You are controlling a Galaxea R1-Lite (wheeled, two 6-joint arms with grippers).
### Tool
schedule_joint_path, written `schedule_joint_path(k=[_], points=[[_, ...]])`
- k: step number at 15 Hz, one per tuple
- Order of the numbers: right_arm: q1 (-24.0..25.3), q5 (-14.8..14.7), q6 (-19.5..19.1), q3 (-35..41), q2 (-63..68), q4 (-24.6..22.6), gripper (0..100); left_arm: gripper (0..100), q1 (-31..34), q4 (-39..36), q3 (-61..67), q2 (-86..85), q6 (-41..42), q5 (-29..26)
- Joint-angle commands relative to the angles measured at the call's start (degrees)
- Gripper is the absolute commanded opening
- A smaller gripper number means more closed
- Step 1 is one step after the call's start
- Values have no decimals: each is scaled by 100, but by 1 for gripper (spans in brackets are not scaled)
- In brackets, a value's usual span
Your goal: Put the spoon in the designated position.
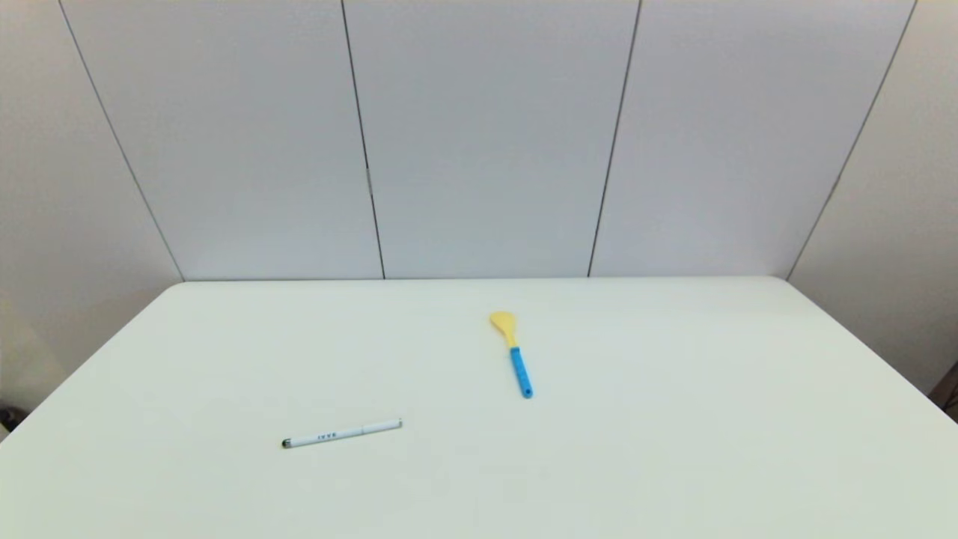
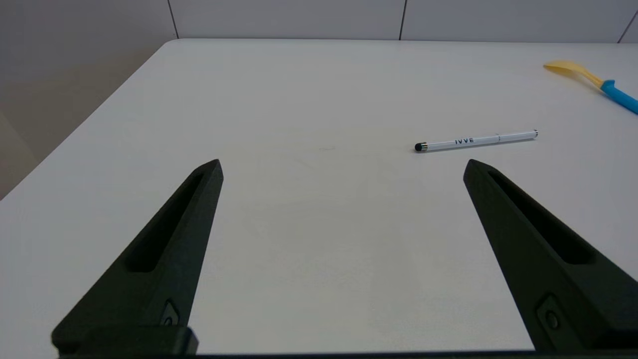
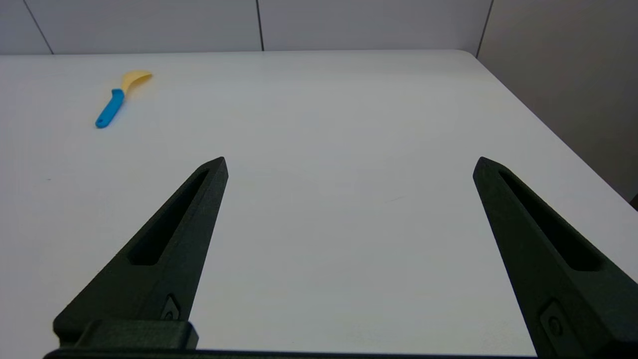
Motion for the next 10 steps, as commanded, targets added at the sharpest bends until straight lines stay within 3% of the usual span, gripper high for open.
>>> schedule_joint_path(k=[1, 7, 10], points=[[1, 0, 2, 9, 0, -2, 100, 100, -2, -1, 0, 7, 0, 4], [1, 0, 2, 9, 0, -2, 100, 100, -2, 17, -141, 42, 0, 4], [1, 0, 2, 9, 0, -2, 100, 100, 148, -1, -1160, 1466, 106, -31]])
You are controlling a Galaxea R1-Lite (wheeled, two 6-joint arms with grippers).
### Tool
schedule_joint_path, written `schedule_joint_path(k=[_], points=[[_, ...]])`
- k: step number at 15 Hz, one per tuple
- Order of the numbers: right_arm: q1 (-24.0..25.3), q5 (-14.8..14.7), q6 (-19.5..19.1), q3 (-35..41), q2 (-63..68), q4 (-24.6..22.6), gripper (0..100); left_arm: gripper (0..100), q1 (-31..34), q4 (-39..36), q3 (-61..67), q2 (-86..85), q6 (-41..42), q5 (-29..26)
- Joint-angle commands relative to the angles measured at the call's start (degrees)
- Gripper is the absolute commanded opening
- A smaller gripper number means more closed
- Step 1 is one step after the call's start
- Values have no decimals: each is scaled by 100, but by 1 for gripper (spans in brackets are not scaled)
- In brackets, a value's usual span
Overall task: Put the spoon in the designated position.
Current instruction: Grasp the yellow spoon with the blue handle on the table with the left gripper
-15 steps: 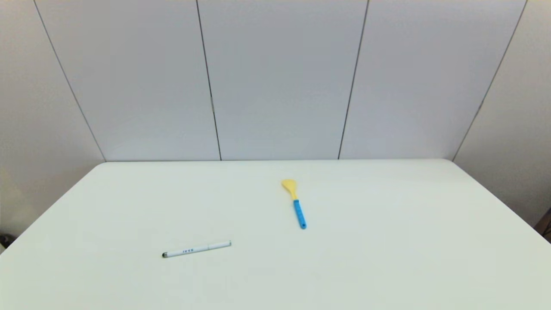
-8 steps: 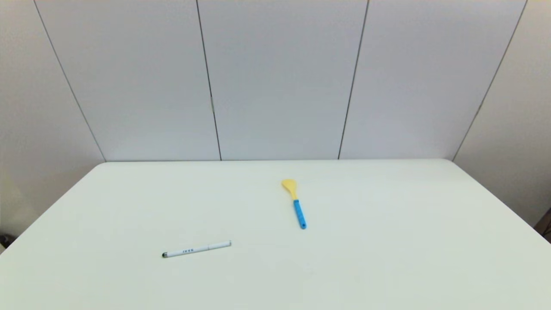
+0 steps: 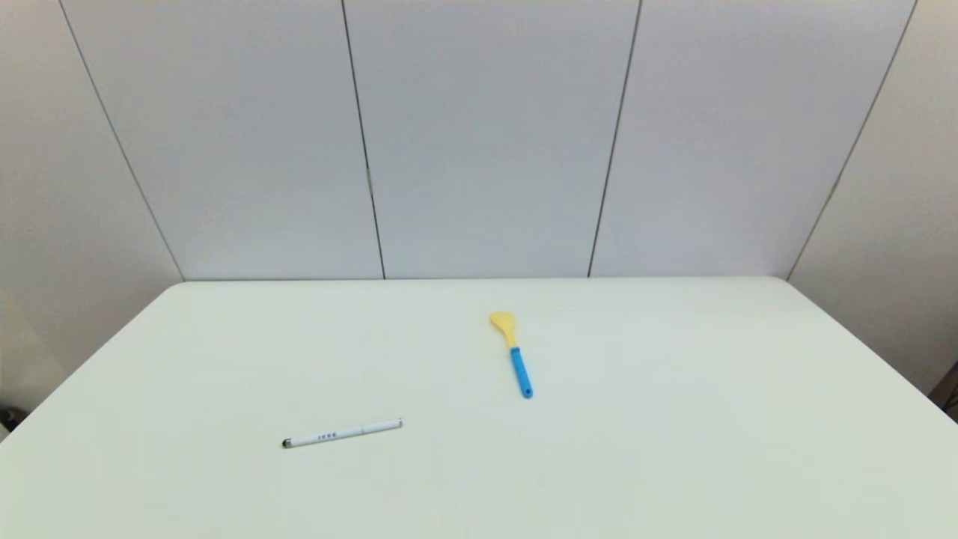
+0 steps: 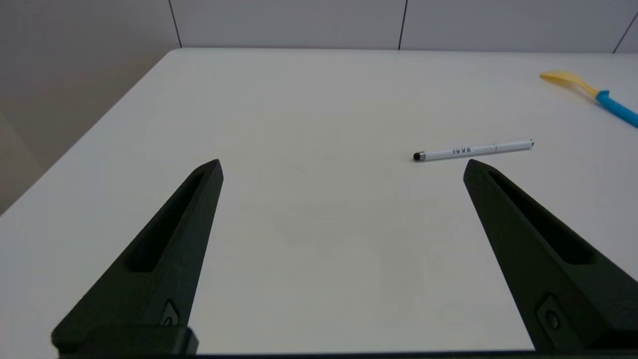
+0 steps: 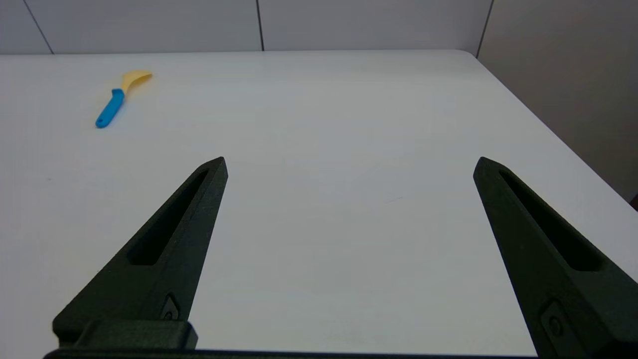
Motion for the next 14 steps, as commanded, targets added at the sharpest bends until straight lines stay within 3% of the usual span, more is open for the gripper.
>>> schedule_joint_path(k=[1, 3, 6, 8, 11, 14], points=[[1, 0, 2, 9, 9, -4, 100, 100, 139, -7, -1345, 1875, 384, -100], [1, 0, 2, 9, 0, -4, 100, 100, 148, -15, -2083, 2956, 744, -592], [1, 0, 2, 9, 0, -4, 100, 100, 121, -481, -3138, 4907, 1817, -2183], [1, 0, 2, 9, 0, -4, 100, 100, -380, -595, -3648, 5847, 2054, -2965], [1, 0, 2, 9, 0, -4, 100, 100, -1856, -903, -3999, 7157, 1949, -3079], [1, 0, 2, 9, 0, -4, 100, 100, -2779, -956, -4439, 8212, 1808, -2965]])
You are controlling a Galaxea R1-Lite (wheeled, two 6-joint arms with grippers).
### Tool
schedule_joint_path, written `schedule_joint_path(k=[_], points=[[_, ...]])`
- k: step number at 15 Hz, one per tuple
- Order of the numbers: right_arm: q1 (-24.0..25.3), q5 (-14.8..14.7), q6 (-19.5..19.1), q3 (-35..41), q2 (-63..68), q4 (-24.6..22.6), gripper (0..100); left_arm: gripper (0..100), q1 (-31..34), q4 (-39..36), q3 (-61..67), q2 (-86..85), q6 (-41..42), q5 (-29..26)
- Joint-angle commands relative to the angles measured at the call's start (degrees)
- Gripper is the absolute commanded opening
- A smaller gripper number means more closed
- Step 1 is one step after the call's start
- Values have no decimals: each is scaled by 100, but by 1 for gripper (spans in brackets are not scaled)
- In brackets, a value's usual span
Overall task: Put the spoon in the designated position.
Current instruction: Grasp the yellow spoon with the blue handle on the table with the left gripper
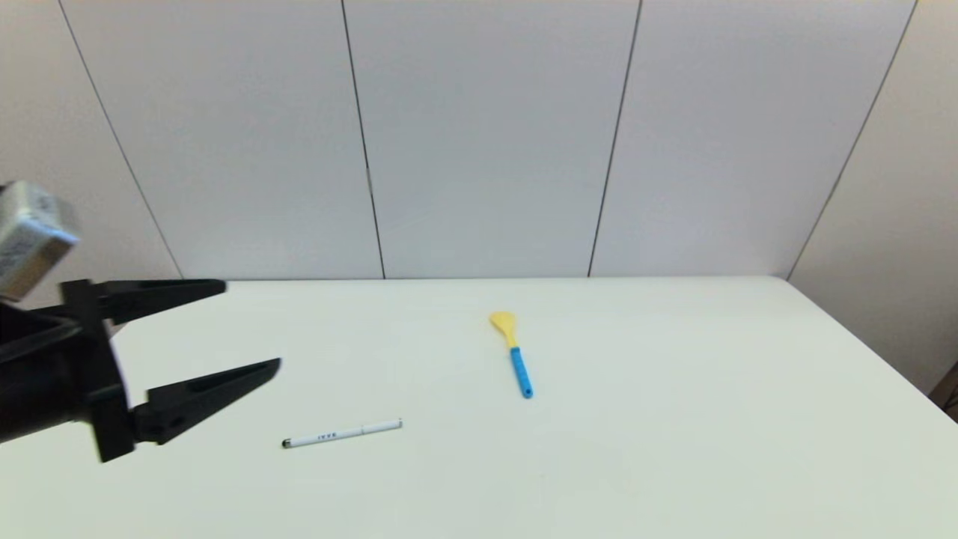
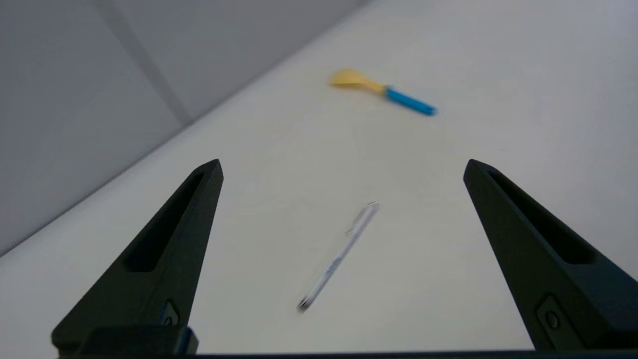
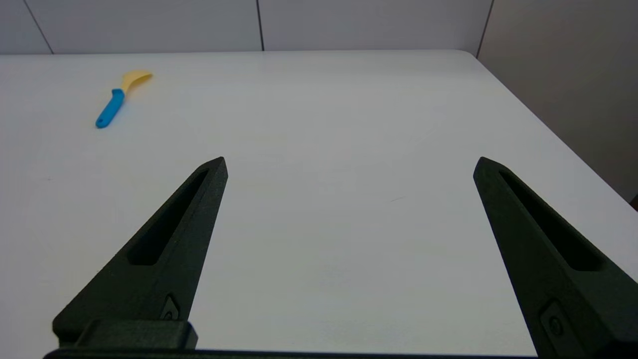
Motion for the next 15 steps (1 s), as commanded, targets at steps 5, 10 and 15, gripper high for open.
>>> schedule_joint_path(k=[5, 10, 15], points=[[1, -2, 2, 9, 0, -2, 100, 100, -2237, -656, -1594, 3779, -755, 919], [10, -2, 2, 9, 0, -2, 100, 100, -2623, -1192, -2490, 5238, -2047, 2378], [1, -2, 2, 9, 0, -2, 100, 100, -3019, -331, -3554, 5942, -2882, 4136]])
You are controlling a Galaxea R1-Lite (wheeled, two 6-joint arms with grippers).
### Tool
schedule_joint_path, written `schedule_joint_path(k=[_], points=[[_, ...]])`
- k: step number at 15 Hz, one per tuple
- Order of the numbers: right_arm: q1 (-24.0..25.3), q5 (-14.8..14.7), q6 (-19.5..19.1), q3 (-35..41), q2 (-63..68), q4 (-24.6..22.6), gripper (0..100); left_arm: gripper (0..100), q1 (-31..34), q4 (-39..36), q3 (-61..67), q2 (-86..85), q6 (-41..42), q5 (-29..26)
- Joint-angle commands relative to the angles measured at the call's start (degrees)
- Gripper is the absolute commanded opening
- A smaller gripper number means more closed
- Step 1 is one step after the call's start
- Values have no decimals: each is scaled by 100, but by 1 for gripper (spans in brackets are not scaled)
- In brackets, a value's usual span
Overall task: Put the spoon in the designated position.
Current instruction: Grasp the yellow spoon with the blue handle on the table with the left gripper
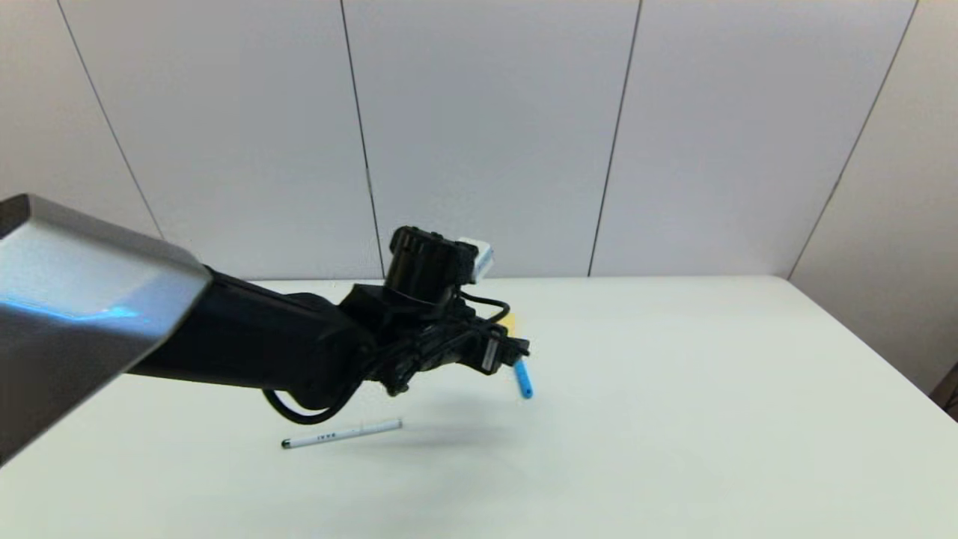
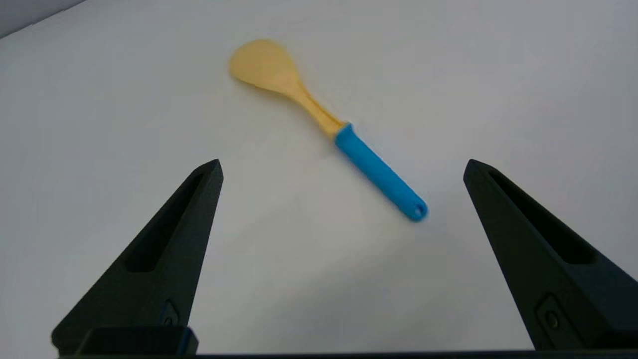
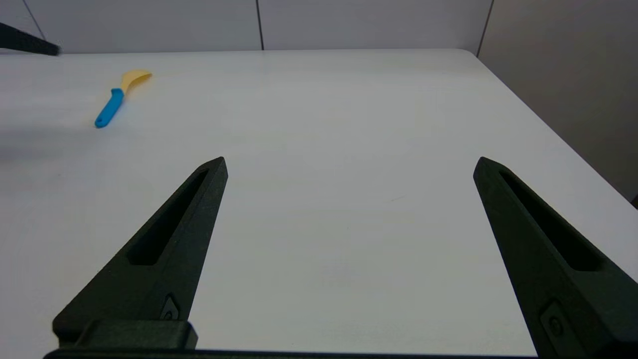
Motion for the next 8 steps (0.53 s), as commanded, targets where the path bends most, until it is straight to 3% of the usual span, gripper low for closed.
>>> schedule_joint_path(k=[1, 5, 8], points=[[1, 0, 0, 9, 0, -4, 100, 100, -406, 853, -824, 763, -714, 1232], [1, 0, 0, 9, 0, -4, 100, 100, -837, 1794, -1492, 1097, -1979, 1900], [1, 0, 0, 9, 0, -4, 100, 100, -960, 1803, -2046, 1457, -2226, 2172]])
